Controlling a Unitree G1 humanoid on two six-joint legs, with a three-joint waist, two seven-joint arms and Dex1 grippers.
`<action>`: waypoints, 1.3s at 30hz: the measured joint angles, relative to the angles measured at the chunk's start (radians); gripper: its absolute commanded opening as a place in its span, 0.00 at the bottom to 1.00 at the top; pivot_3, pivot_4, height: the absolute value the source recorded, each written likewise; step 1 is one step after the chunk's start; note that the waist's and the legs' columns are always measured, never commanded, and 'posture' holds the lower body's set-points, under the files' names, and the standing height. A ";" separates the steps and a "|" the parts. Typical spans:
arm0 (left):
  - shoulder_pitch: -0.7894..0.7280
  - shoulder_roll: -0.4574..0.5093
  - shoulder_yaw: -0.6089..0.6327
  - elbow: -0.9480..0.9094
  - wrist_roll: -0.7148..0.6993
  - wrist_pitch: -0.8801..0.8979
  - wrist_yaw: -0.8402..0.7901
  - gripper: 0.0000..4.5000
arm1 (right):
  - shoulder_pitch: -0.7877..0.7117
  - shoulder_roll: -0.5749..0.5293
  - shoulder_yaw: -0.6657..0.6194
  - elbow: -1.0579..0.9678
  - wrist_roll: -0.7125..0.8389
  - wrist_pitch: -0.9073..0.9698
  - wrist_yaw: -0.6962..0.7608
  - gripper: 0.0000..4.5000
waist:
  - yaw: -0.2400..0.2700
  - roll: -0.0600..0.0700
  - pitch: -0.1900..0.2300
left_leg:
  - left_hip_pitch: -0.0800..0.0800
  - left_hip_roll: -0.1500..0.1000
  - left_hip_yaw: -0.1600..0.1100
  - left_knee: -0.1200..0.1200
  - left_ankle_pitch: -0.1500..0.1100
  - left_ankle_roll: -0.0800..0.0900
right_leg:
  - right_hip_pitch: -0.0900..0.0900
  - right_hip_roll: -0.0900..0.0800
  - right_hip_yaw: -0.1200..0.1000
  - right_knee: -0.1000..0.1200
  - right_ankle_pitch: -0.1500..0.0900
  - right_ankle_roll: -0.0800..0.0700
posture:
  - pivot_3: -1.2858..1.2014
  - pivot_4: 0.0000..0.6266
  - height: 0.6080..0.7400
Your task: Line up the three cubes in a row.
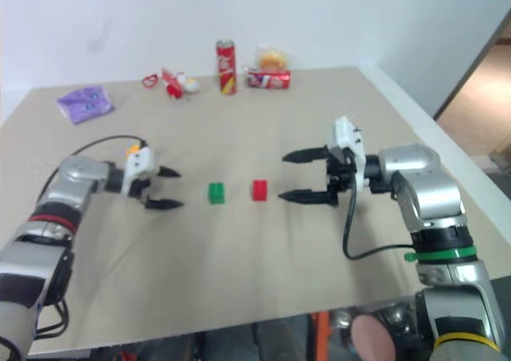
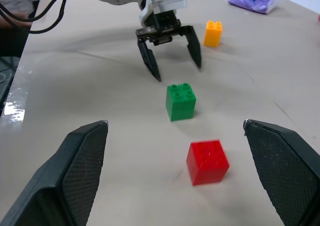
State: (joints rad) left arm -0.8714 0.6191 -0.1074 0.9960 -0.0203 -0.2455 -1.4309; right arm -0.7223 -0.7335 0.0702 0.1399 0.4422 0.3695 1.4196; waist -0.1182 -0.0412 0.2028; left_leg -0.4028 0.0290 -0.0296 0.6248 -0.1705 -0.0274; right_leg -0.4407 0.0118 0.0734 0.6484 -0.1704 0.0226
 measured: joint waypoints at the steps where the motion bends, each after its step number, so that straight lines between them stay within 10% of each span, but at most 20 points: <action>1: 0.021 0.009 0.006 -0.032 -0.014 0.025 -0.018 0.99 | -0.008 0.004 0.003 0.008 -0.003 -0.004 0.005 1.00 | 0.001 0.000 0.000 | -0.002 0.000 0.000 0.000 0.000 0.000 | 0.000 0.000 0.000 0.000 0.002 -0.001 | 0.52 0.24 1.00; 21: 0.625 -0.016 0.368 -1.132 -0.397 0.728 0.512 0.99 | -0.203 0.222 0.013 0.177 -0.080 -0.097 -0.175 1.00 | 0.021 0.000 0.000 | -0.004 0.002 0.001 -0.005 -0.014 -0.014 | -0.001 -0.001 -0.002 0.001 -0.015 0.000 | 0.52 0.24 1.00; 39: 0.527 -0.101 0.346 -0.987 -0.286 0.762 0.930 0.99 | -0.216 0.259 0.012 0.176 -0.087 -0.115 -0.177 1.00 | 0.038 0.000 0.000 | -0.005 0.002 0.001 -0.001 -0.014 -0.014 | 0.000 -0.001 -0.001 0.001 -0.013 0.000 | 0.52 0.24 1.00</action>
State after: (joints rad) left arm -0.3439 0.5179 0.2382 0.0089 -0.3063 0.5163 -0.5010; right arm -0.9385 -0.4741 0.0823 0.3155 0.3549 0.2541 1.2421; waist -0.0797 -0.0413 0.2028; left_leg -0.4075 0.0307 -0.0285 0.6234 -0.1843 -0.0410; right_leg -0.4408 0.0113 0.0722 0.6491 -0.1830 0.0227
